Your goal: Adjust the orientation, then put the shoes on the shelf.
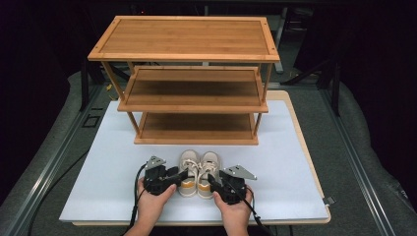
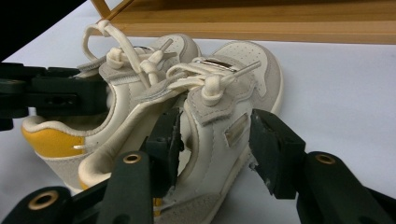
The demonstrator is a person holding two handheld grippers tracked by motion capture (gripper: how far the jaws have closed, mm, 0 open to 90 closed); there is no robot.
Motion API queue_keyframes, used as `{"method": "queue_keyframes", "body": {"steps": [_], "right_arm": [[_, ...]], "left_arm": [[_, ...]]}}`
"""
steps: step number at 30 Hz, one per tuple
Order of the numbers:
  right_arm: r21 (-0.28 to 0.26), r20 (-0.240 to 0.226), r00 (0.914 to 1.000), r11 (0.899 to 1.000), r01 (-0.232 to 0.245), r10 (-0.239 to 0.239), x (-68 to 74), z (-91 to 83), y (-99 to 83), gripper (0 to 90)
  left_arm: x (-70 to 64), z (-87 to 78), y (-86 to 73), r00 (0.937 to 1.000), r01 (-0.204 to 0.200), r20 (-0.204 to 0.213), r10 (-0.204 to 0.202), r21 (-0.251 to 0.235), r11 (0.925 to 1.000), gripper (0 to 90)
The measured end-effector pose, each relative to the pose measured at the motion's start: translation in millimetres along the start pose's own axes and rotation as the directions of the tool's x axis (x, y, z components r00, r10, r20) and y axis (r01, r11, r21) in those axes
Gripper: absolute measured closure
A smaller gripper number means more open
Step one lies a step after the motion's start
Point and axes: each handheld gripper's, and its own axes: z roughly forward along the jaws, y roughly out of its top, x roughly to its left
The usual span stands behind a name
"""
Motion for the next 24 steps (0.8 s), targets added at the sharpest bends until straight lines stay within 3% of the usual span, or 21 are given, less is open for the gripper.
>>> {"method": "queue_keyframes", "body": {"steps": [3,9,11,16,24], "right_arm": [[0.004,0.028,0.9994,1.0,-0.021,0.021,2.4,1.9,-0.7,55.4],[-0.011,0.037,0.9989,1.0,-0.028,0.029,3.0,4.7,-2.6,54.4],[-0.018,0.03,0.9983,0.999,-0.05,0.05,1.9,4.6,-4.0,54.5],[-0.029,0.026,0.9969,0.997,-0.074,0.074,1.0,5.1,-5.1,56.2],[-0.018,0.028,0.996,0.996,-0.084,0.084,1.8,6.2,-3.3,58.1]], "left_arm": [[1.5,0.2,-1.2,0.9999,0.008,0.012,-0.008,-0.01,0.9999,48.7],[1.9,0.4,-4.5,0.9996,0.027,0.009,-0.027,-0.032,0.9991,49.8],[2.1,0.7,-7.4,0.9975,0.07,0.011,-0.07,-0.046,0.9964,49.5],[1.7,0.3,-8.8,0.9955,0.094,0.013,-0.094,-0.05,0.9943,50.1],[1.4,0.4,-11.5,0.9949,0.1,0.003,-0.1,-0.072,0.9924,55.4]]}}
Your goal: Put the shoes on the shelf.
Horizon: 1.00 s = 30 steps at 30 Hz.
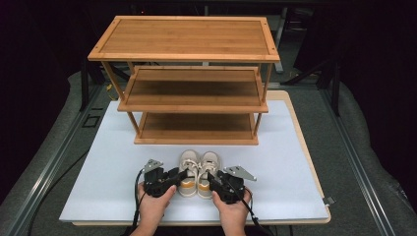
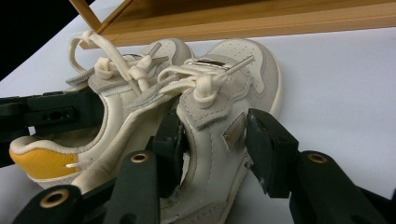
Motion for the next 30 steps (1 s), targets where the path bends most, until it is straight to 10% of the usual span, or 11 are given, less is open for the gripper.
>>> {"method": "queue_keyframes", "body": {"steps": [30], "right_arm": [[-0.053,-0.008,0.9989,0.997,-0.047,0.047,0.0,-0.1,-4.4,62.8]], "left_arm": [[-4.2,-1.0,-2.6,0.999,0.044,-0.011,-0.044,-0.014,0.9989,58.2]]}}
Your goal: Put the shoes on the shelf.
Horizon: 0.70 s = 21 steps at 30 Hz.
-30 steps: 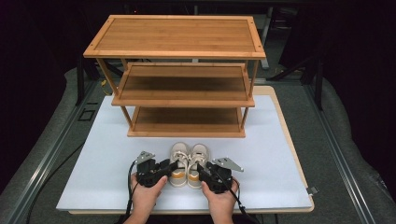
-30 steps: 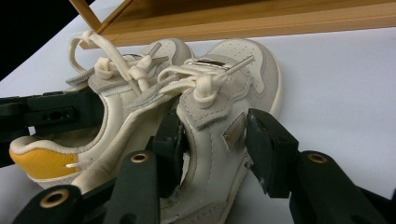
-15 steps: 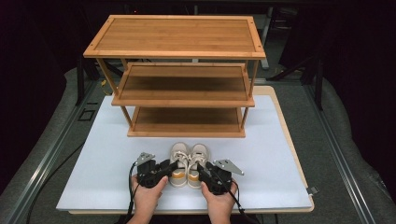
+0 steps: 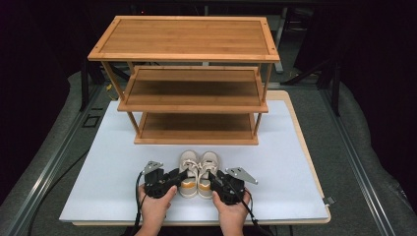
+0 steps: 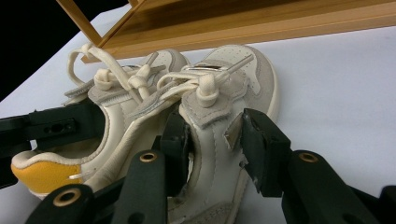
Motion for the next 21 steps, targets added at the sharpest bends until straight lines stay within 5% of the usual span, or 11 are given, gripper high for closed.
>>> {"method": "queue_keyframes", "body": {"steps": [21], "right_arm": [[-0.03,-0.001,1.0,1.0,-0.004,0.004,6.2,-3.8,10.3,63.4]], "left_arm": [[-6.2,-6.9,14.6,0.9996,-0.027,-0.011,0.027,-0.014,0.9995,58.3]]}}
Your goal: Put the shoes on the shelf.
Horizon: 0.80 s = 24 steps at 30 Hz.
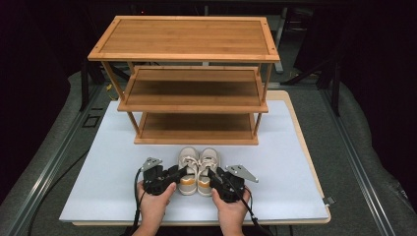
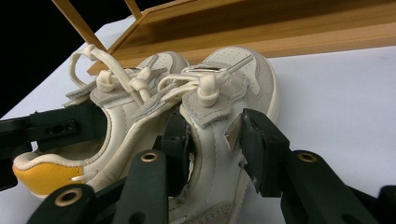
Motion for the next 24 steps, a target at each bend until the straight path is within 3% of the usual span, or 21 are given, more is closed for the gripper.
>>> {"method": "queue_keyframes", "body": {"steps": [16,24], "right_arm": [[-0.024,0.001,0.9995,0.999,0.032,-0.032,11.9,-11.3,28.7,63.4],[-0.062,-0.004,0.9995,0.998,0.032,-0.032,15.4,-23.5,45.9,63.4]], "left_arm": [[-8.3,-11.7,23.0,0.9999,-0.006,0.012,0.007,-0.035,0.9994,58.4],[-21.8,-20.6,43.1,0.9993,-0.028,0.023,0.03,-0.056,0.998,58.4]]}}
